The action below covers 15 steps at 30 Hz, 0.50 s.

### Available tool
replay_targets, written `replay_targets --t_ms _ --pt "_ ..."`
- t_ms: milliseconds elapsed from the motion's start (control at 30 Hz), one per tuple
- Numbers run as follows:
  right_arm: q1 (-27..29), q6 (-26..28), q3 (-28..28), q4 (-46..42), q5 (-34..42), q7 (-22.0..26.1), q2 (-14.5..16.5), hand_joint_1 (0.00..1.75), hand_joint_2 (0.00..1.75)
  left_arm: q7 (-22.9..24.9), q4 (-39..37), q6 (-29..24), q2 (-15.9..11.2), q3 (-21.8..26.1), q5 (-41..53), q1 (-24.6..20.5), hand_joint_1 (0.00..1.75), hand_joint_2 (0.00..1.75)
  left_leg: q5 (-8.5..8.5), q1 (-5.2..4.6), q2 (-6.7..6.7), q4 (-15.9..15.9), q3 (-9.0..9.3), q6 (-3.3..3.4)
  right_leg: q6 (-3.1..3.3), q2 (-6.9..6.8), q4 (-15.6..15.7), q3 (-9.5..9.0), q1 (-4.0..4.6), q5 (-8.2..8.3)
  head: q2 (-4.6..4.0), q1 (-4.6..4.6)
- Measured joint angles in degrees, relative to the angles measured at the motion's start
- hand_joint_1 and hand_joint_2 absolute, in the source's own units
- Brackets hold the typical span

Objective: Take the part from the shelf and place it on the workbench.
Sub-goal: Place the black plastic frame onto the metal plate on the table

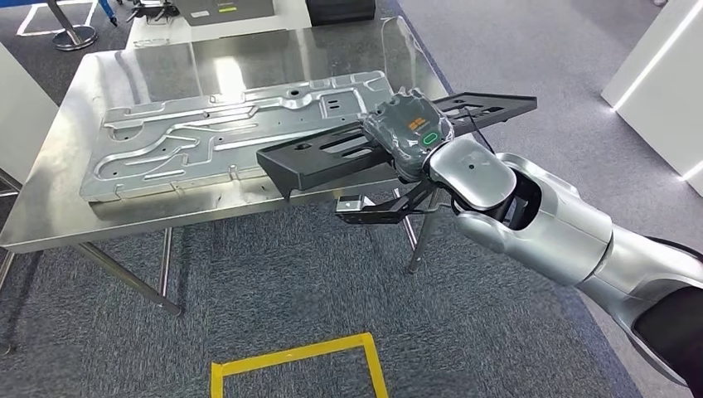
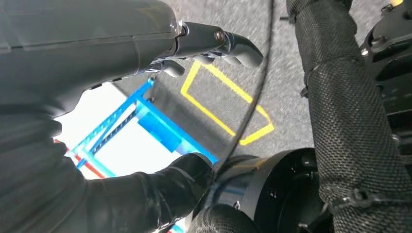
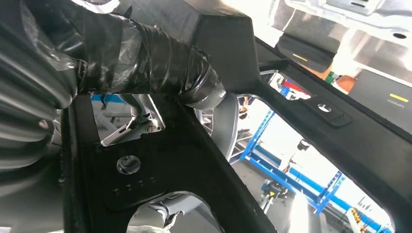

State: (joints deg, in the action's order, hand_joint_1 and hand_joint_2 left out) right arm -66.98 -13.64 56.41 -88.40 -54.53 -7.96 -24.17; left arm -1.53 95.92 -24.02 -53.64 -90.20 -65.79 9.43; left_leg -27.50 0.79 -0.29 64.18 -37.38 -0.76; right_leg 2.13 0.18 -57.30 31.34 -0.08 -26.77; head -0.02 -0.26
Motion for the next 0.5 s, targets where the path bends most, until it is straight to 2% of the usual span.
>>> replay_targets --t_ms 33,67,167,233,267,367,400,433,467,500 --pt "0.0 0.0 0.0 0.0 0.0 0.0 0.0 1.75 1.75 0.0 -0.1 0.0 0.0 0.0 0.0 0.0 0.0 1.75 1.83 -0.12 0.04 -3.3 0.99 0.2 -0.25 0.03 -0.1 -0.54 0.05 -0.52 0.0 0.01" --pt "-0.1 0.0 0.0 0.1 0.0 0.0 0.0 1.75 1.75 0.0 -0.2 0.1 0.1 0.0 0.0 0.0 0.0 1.75 2.92 -0.28 0.07 -5.5 1.73 0.51 -0.59 0.08 -0.1 -0.89 0.11 -1.01 0.0 0.02" --pt "-0.2 0.0 0.1 0.2 0.1 0.0 0.1 1.75 1.75 0.0 -0.4 0.3 0.1 0.0 0.0 0.0 0.0 1.75 2.87 -0.44 -0.02 -6.6 2.67 1.74 -1.67 0.19 -0.9 -1.54 0.3 -1.55 0.0 0.04" --pt "-0.3 0.0 0.1 0.3 0.2 0.0 0.1 1.75 1.75 0.0 -0.5 0.5 0.2 0.0 0.0 0.0 0.0 1.75 2.81 -0.27 -0.06 -6.8 3.72 2.45 -2.19 0.07 -3.4 -0.84 0.22 -2.38 0.0 0.06" --pt "-0.4 0.0 0.1 0.3 0.2 0.1 0.2 1.75 1.75 0.0 -0.6 0.7 0.3 0.0 0.0 -0.1 0.0 1.75 2.61 -0.23 -0.07 -6.9 4.25 2.73 -2.45 -0.01 -5.9 0.43 0.13 -3.38 0.0 0.07" --pt "-0.4 0.0 0.2 0.3 0.2 0.1 0.2 1.75 1.75 -0.1 -1.0 1.1 0.5 0.0 0.0 -0.3 0.0 1.75 1.54 -0.26 -0.13 -6.9 5.22 3.15 -2.97 -0.06 -15.3 6.93 -0.09 -7.12 0.0 0.08" --pt "-0.3 -0.1 0.3 0.4 0.2 0.1 0.2 1.75 1.75 -0.1 -1.1 1.1 0.5 0.0 0.0 -0.4 0.0 1.75 1.1 -0.27 -0.19 -6.8 5.63 3.15 -2.97 -0.06 -16.6 8.46 -0.11 -7.24 0.0 0.08" --pt "-0.3 -0.1 0.3 0.4 0.2 0.1 0.2 1.75 1.75 -0.1 -1.2 1.2 0.6 0.0 0.0 -0.4 0.0 1.75 0.62 -0.31 -0.25 -6.8 6.19 3.11 -2.81 -0.06 -15.8 9.02 -0.09 -6.14 0.0 0.09" --pt "-0.3 -0.1 0.4 0.4 0.2 0.2 0.2 1.75 1.75 -0.1 -1.2 1.3 0.6 0.0 0.0 -0.4 0.0 1.75 0.07 -0.37 -0.3 -6.8 6.89 3.06 -2.51 -0.06 -13.1 8.6 -0.02 -3.91 0.0 0.09" --pt "-0.3 -0.1 0.4 0.4 0.3 0.2 0.2 1.75 1.75 -0.2 -1.3 1.3 0.6 0.0 0.0 -0.4 0.0 1.75 -0.5 -0.44 -0.33 -6.8 7.56 2.97 -2.04 -0.09 -9.1 7.53 0.13 -0.96 0.0 0.09"
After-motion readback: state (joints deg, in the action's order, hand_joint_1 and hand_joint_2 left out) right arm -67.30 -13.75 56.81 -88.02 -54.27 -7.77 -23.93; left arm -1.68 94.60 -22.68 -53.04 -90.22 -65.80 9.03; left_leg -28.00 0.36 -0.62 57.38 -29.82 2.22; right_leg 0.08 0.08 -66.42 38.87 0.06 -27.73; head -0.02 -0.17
